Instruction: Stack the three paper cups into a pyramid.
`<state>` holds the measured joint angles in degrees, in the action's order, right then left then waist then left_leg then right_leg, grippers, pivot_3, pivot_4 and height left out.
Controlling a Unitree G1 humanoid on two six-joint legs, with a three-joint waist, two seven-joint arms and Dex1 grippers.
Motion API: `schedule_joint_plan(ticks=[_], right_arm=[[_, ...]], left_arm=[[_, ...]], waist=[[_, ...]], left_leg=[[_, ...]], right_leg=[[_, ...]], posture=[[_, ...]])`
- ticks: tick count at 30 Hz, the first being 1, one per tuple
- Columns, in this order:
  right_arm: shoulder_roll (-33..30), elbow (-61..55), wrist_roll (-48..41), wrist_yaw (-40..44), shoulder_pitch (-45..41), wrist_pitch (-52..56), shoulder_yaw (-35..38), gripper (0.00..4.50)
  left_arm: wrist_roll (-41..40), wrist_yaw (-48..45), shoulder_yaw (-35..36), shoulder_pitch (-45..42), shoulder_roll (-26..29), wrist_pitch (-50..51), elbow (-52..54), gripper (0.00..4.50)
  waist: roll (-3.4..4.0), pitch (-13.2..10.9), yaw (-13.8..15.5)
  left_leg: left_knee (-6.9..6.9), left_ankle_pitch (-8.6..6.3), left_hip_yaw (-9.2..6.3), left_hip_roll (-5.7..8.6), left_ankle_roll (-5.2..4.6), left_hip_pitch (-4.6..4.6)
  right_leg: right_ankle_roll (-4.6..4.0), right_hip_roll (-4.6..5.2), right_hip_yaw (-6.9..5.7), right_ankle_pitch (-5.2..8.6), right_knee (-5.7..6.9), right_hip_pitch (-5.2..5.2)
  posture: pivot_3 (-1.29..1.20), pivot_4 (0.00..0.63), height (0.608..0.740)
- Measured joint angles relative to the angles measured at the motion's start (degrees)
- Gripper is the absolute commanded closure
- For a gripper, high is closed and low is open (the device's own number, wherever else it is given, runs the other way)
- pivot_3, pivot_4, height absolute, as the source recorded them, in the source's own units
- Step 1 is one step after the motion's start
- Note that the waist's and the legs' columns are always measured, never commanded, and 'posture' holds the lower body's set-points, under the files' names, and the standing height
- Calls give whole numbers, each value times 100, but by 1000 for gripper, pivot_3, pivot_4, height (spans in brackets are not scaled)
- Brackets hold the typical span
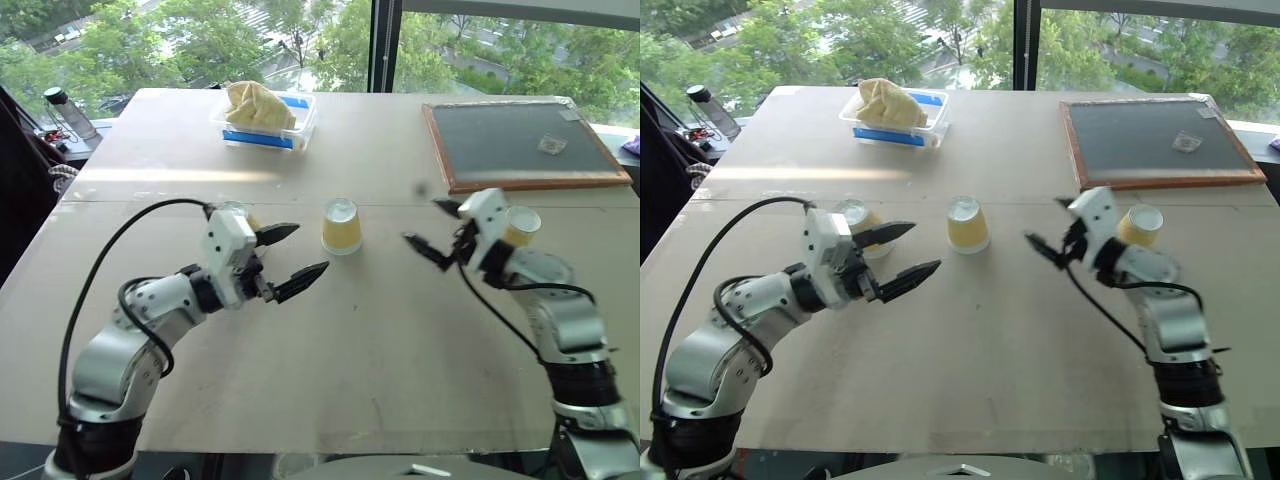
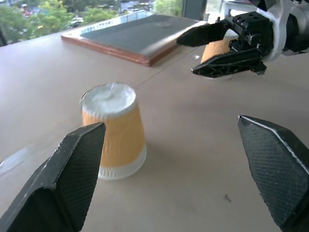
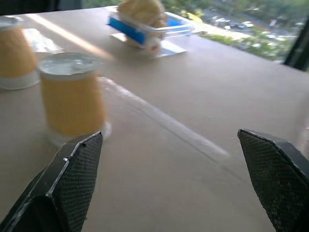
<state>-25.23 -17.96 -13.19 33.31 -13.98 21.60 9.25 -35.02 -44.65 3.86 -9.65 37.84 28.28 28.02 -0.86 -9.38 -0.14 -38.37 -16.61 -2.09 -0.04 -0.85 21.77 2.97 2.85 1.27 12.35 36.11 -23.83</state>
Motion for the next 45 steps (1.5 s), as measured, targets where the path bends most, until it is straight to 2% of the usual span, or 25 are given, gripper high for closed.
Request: schedule_joint_plan(ticks=[3, 6, 11, 17, 31, 34, 35, 38, 45], right_arm=[[-102, -265, 98, -521, 581, -16, 824, 82], [40, -253, 89, -778, 860, 73, 1012, 82], [336, -157, -117, -993, 866, 87, 1001, 82], [691, 215, -543, -1146, 478, 143, 987, 82], [746, 1131, -575, -1188, 240, -71, 767, 82], [748, 1185, -580, -1189, 131, -101, 744, 872], [748, 1190, -580, -1188, 118, -141, 740, 1327], [747, 1221, -574, -1182, 109, -207, 688, 1327], [688, 1231, -501, -1045, 66, -246, 393, 1327]], left_arm=[[-2, -171, -390, -504, -33, 149, -78, 0], [-3, -323, -516, -735, -41, 205, -191, 0], [-1, -542, -648, -928, -38, 261, -319, 0], [10, -649, -688, -1113, -27, 315, -389, 0], [105, -634, -693, -1228, -41, 388, -385, 0], [118, -634, -693, -1226, -48, 387, -385, 0], [126, -633, -691, -1219, -48, 386, -384, 0], [155, -620, -664, -1114, -34, 383, -356, 0], [227, -361, -380, -206, 124, 372, 115, 0]], waist=[[-5, 3, -55], [-4, 3, -124], [-2, 2, -170], [-2, 2, -166], [-2, 2, -95], [-2, 2, -83], [-2, 2, -80], [-2, 2, -75], [-1, 2, -84]], left_leg=[[2, 0, 2, -8, 0, -3], [5, 0, 11, -12, -1, -14], [-4, 1, 11, -10, -3, -17], [-8, 2, 7, -8, -2, -14], [-6, 2, 10, -8, -2, -14], [-6, 2, 9, -8, -2, -14], [-6, 2, 8, -8, -2, -14], [-6, 2, 10, -8, -2, -12], [-5, 2, 10, -11, -2, -16]], right_leg=[[-1, -11, 3, 0, 2, 0], [-2, -18, 17, 1, 15, -2], [-2, -20, 22, 2, 23, 0], [-1, -19, 22, 1, 25, 1], [-1, -18, 23, 1, 30, -2], [-1, -18, 22, 2, 30, -2], [-1, -18, 22, 2, 30, -2], [-1, -18, 22, 1, 28, -2], [-2, -18, 26, 2, 31, -3]], posture=[[0, 150, 740], [0, 150, 740], [0, 150, 740], [0, 150, 740], [0, 150, 740], [0, 150, 740], [0, 150, 740], [0, 150, 740], [0, 150, 740]])
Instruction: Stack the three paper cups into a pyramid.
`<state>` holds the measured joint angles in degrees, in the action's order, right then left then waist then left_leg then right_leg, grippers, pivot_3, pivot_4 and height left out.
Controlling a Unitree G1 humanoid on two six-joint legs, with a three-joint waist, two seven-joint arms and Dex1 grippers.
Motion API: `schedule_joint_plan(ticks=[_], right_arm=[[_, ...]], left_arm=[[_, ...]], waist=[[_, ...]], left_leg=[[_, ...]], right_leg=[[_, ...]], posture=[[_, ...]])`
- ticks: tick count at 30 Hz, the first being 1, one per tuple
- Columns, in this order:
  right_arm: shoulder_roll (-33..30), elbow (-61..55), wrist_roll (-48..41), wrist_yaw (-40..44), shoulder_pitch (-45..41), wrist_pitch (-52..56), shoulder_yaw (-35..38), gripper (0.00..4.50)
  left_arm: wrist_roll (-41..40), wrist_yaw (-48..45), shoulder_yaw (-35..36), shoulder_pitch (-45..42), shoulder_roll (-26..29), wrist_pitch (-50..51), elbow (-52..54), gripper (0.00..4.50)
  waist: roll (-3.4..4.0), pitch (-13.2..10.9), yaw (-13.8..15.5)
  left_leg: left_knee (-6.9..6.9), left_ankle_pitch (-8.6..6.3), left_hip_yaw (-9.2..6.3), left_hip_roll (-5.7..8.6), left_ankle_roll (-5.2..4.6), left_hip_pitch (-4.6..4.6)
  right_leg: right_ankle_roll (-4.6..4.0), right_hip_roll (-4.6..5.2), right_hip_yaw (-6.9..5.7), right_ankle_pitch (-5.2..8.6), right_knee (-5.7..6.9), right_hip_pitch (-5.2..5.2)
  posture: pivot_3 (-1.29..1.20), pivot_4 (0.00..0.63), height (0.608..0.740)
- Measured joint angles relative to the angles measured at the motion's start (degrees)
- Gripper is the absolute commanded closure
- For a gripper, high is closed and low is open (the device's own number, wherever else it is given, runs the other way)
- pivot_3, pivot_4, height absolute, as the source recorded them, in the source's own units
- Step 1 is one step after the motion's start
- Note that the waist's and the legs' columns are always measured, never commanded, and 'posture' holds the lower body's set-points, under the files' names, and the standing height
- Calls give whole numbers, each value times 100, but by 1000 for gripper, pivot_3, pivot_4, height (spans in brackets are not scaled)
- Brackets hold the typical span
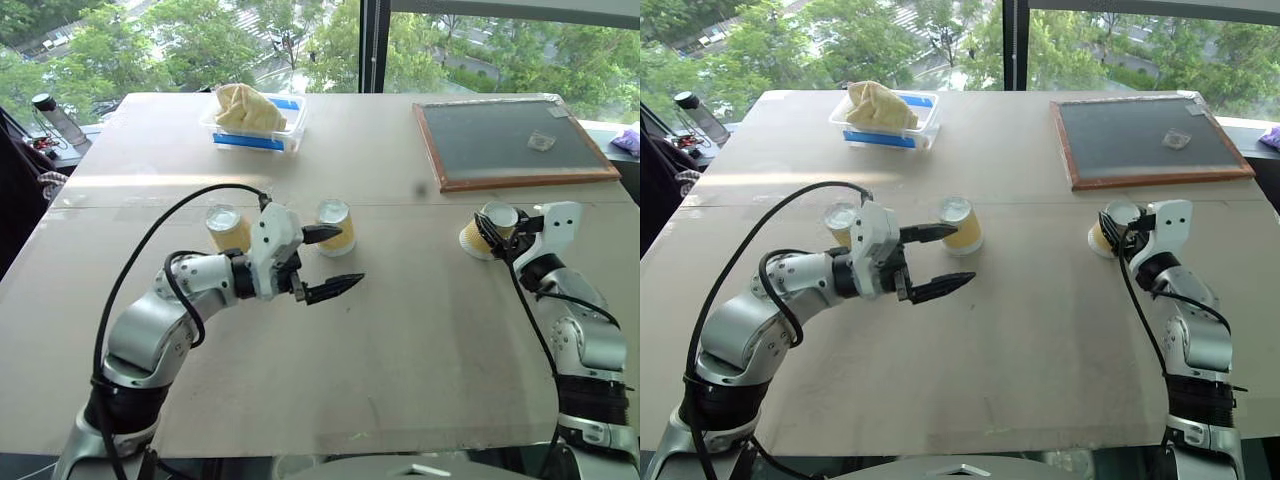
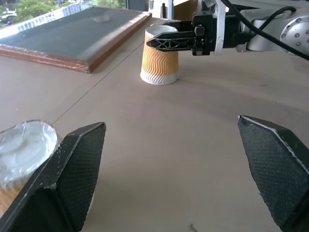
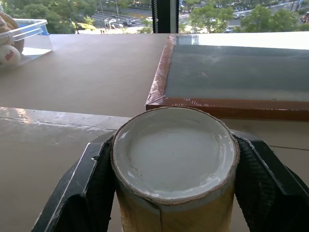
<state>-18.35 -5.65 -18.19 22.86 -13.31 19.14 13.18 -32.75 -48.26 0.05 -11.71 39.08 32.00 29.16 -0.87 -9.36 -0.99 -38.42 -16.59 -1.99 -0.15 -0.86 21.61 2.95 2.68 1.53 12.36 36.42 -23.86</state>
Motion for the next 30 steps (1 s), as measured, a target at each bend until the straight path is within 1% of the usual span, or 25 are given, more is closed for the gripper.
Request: schedule_joint_plan(ticks=[6, 12, 16, 23, 30], right_arm=[[63, -75, -62, 179, -238, 183, -443, 1327], [392, -229, -110, 318, -534, 458, -1226, 1327], [540, -96, -5, 439, -652, 437, -1644, 1327], [635, 82, 176, 684, -933, 245, -2057, 1327], [819, 451, 400, 689, -1132, -31, -2191, 1327]], left_arm=[[-47, 294, 496, 751, -10, -38, 395, 0], [-4, 631, 895, 1654, -129, -184, 707, 0], [-5, 837, 1043, 1918, -258, -254, 949, 0], [6, 981, 1332, 2537, -363, -498, 1112, 0], [99, 976, 1501, 2794, -389, -769, 1110, 0]], waist=[[0, 0, -5], [1, 0, 4], [0, 1, 36], [-1, 1, -1], [-2, 2, 20]], left_leg=[[-1, 0, -4, -2, 0, -3], [0, 0, -11, -6, 0, -3], [-2, 0, -10, -3, 1, 1], [1, 0, -8, -2, 1, -4], [0, 1, -4, 0, 2, -2]], right_leg=[[0, 0, 2, 0, 2, 0], [-1, 2, 1, 0, 2, 0], [0, 10, -5, 0, 0, 1], [-2, 4, -7, 0, -1, 0], [-2, 5, -7, 0, -1, 1]], posture=[[0, 150, 740], [0, 150, 740], [0, 150, 740], [0, 150, 740], [0, 150, 740]])
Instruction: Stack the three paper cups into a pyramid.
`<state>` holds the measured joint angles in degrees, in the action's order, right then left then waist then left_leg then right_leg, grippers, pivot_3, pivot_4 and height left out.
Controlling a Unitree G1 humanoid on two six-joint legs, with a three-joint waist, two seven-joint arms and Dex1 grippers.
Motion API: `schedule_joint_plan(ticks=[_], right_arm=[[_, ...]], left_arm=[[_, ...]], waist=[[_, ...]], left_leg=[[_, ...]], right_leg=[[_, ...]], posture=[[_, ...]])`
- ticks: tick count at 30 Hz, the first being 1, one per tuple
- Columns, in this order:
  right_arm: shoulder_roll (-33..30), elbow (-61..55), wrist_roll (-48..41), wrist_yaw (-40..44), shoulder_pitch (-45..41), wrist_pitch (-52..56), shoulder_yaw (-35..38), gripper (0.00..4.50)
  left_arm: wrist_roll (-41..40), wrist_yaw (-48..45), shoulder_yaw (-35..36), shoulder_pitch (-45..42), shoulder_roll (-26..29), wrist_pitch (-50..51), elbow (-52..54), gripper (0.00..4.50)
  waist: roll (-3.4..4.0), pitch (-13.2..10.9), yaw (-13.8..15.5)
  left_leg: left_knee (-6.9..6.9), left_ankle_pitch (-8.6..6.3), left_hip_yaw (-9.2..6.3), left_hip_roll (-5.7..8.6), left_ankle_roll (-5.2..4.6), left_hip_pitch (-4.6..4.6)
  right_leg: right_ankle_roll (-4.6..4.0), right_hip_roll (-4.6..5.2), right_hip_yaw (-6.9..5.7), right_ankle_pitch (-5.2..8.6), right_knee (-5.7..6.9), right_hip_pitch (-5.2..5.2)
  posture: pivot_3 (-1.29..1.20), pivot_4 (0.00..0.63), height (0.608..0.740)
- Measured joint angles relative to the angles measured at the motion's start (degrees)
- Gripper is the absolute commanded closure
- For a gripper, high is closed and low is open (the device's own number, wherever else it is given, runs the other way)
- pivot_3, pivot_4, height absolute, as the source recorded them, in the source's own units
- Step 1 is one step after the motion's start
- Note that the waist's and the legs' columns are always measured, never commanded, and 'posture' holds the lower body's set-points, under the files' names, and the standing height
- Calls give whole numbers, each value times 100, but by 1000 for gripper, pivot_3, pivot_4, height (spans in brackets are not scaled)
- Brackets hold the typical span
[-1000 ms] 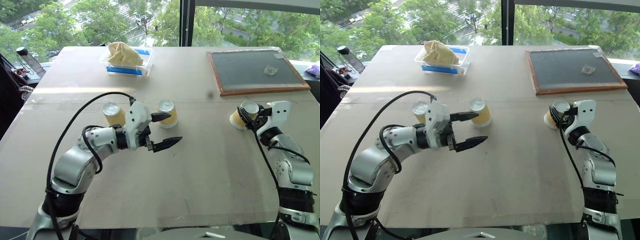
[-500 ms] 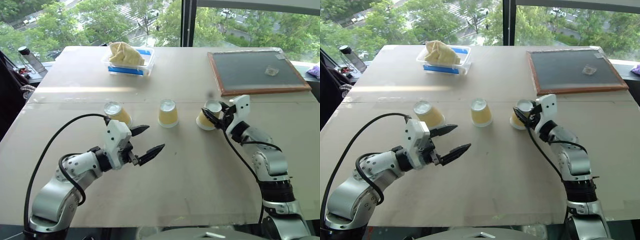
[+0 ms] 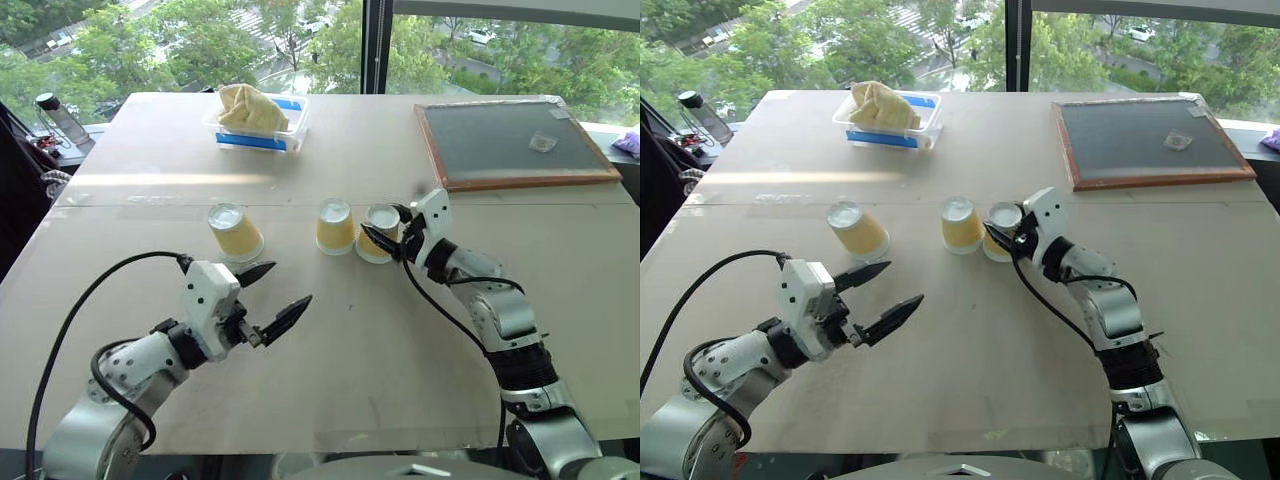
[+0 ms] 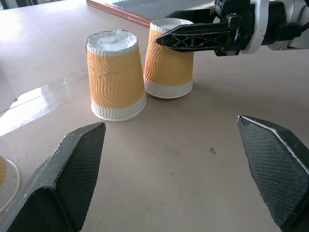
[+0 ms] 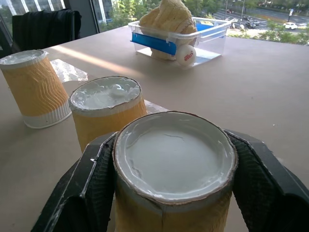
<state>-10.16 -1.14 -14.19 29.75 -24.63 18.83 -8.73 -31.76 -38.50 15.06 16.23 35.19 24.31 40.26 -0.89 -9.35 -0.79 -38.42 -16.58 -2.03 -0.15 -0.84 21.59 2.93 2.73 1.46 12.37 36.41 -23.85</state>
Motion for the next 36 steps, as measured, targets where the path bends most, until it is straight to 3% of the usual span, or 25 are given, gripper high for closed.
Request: schedule_joint_plan(ticks=[16, 18, 23, 29, 36], right_arm=[[141, 390, 377, 3, -183, -415, -51, 1327], [137, 390, 377, 18, -182, -407, -51, 237], [116, 383, 346, 80, -176, -413, -33, 54], [-44, 21, 121, 181, 33, -529, 215, 54], [-582, -1221, -753, 718, 432, -154, 584, 54]], left_arm=[[112, 23, 14, -237, 0, -113, -117, 0], [113, 28, 15, -252, -5, -113, -117, 0], [114, 112, 17, -242, -123, -142, -117, 0], [237, 431, 92, 43, -788, -632, -236, 0], [706, 1322, 190, 30, -1770, -1280, -619, 0]], waist=[[0, 0, -15], [0, 0, -16], [0, 0, -15], [1, -1, -7], [-3, 2, 7]], left_leg=[[1, 0, -1, 1, 1, 0], [1, 0, -2, 1, 1, 0], [1, 0, -3, 0, 1, 0], [2, 0, -7, -1, 1, 1], [0, 0, -10, 0, 0, 2]], right_leg=[[0, -1, -1, 0, 0, -1], [0, -1, -1, 0, 0, -1], [0, 0, -1, 0, 0, -1], [1, 4, 1, -1, -6, -1], [1, 5, -3, -1, -6, 2]], posture=[[0, 150, 740], [0, 150, 740], [0, 150, 740], [0, 150, 740], [0, 150, 740]])
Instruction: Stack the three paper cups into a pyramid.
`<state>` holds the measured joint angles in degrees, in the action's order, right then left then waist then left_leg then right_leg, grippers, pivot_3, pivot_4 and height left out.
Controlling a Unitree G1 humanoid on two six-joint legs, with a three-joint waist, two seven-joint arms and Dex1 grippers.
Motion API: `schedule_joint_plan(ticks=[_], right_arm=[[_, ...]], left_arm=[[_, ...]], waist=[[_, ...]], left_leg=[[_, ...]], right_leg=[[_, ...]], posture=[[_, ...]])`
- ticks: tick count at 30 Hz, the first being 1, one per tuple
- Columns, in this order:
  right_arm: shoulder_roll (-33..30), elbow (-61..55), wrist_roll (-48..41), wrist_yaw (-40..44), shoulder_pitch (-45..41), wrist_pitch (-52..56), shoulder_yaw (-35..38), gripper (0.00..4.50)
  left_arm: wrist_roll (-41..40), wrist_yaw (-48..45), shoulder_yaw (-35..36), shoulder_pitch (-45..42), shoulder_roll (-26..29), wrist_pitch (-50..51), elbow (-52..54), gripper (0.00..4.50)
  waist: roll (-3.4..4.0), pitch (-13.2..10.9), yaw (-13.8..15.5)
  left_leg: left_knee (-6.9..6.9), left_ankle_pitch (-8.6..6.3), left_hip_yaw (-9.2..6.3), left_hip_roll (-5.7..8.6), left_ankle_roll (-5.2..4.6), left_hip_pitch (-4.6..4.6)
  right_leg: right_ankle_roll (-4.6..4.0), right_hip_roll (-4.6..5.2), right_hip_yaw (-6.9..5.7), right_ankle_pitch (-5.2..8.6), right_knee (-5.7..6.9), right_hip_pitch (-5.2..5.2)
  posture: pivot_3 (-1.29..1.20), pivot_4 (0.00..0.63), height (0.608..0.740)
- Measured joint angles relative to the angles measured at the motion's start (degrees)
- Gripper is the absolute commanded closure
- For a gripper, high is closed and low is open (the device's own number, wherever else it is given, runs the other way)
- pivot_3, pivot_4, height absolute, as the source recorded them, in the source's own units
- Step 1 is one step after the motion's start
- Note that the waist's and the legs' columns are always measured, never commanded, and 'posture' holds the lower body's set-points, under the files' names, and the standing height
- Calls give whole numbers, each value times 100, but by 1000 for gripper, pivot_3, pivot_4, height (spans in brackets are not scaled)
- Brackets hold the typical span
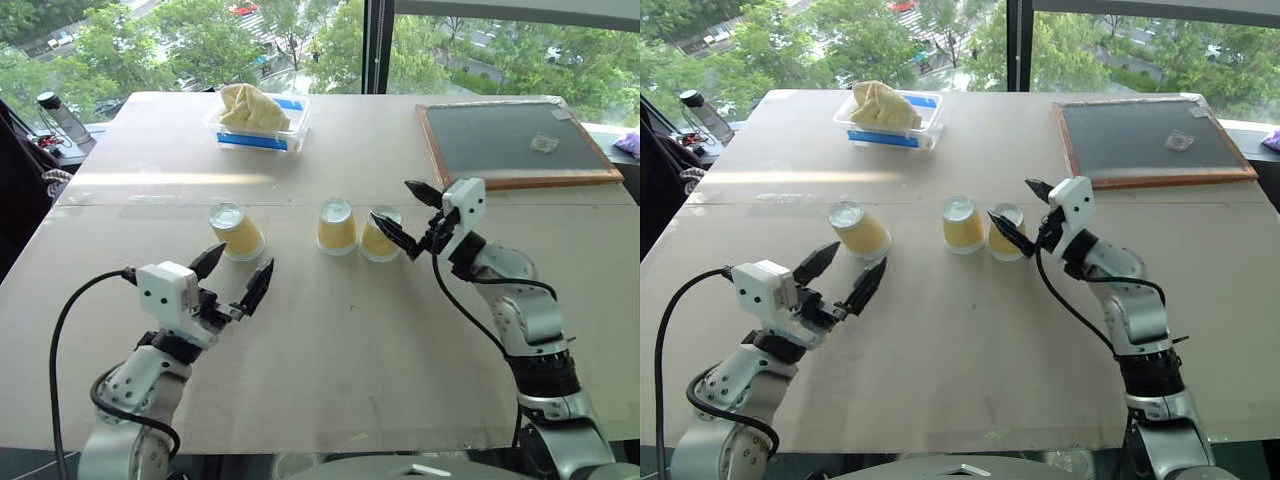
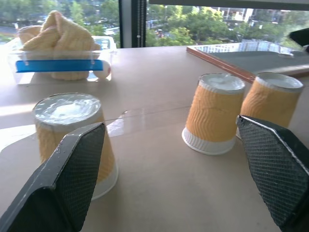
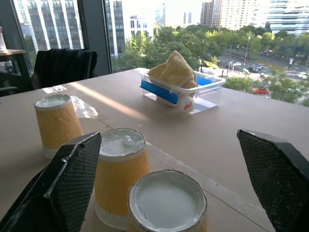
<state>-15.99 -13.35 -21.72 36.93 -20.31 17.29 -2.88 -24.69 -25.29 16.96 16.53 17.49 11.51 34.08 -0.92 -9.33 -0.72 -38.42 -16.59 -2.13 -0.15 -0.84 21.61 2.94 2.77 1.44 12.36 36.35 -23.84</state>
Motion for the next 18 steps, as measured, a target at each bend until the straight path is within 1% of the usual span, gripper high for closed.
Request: schedule_joint_plan(ticks=[3, 6, 7, 10, 11, 14, 18], right_arm=[[-466, -602, -503, 340, 381, 381, 125, 54], [-1048, -1059, -988, 921, 916, 537, 241, 54], [-1143, -1155, -1124, 1089, 1109, 520, 336, 54], [-1192, -1280, -1326, 1506, 1600, 98, 511, 54], [-1193, -1284, -1335, 1520, 1609, 83, 521, 54], [-1255, -1326, -1360, 1656, 1863, -145, 617, 54], [-1293, -1333, -1365, 1655, 1950, -249, 622, 54]], left_arm=[[490, 312, -14, -258, -125, -373, -483, 0], [800, 521, 56, -767, -61, -578, -1155, 0], [857, 548, 56, -950, -11, -624, -1380, 0], [951, 526, 56, -1570, 151, -858, -2200, 0], [956, 526, 57, -1585, 155, -865, -2228, 0], [994, 375, 29, -1989, 301, -1048, -2891, 0], [1021, 307, -17, -2330, 359, -1089, -3387, 0]], waist=[[-2, 1, 28], [-6, 4, 43], [-9, 5, 39], [-11, 6, -12], [-11, 7, -22], [-19, 10, 11], [-19, 10, 21]], left_leg=[[-1, 0, 1, 3, 0, 1], [-2, 0, -4, 2, -1, 0], [-2, 0, -4, 2, -1, -1], [-4, 0, 5, 1, -1, -6], [-4, 0, 7, 0, -1, -8], [-5, 0, -2, 2, -1, -7], [-7, 0, 1, 3, -1, -7]], right_leg=[[-1, -2, -9, 0, -2, 4], [-1, -5, -17, 1, -6, 12], [0, -5, -18, 1, -6, 15], [1, -5, -13, 0, -5, 15], [2, -5, -10, 0, -5, 15], [1, -6, -18, 0, -1, 16], [2, -3, -15, -1, -2, 17]], posture=[[0, 150, 740], [0, 150, 740], [0, 150, 740], [0, 150, 740], [0, 150, 740], [0, 150, 740], [0, 150, 740]])
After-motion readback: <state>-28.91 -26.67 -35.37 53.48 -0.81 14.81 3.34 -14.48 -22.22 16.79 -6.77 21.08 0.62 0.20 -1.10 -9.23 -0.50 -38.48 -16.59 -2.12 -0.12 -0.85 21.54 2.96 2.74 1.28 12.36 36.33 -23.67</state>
